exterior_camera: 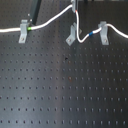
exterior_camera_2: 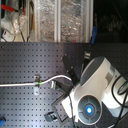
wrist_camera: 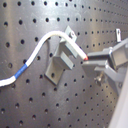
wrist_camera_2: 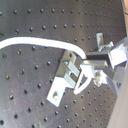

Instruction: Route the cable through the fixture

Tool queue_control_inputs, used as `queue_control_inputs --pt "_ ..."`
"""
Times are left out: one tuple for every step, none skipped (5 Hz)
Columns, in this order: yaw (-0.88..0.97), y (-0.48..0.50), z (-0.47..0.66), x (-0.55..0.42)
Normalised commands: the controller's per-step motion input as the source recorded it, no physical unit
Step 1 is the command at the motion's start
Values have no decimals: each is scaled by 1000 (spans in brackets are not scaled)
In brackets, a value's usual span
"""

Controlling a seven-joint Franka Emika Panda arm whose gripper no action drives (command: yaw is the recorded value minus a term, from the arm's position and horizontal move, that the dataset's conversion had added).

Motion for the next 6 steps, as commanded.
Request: queue_control_inputs --pt "-83 0 193 2" --pt "0 13 222 -54" --pt "-151 -38 489 -373" --pt "0 21 0 -15" --pt "166 185 0 -44" --pt "137 215 15 -219"
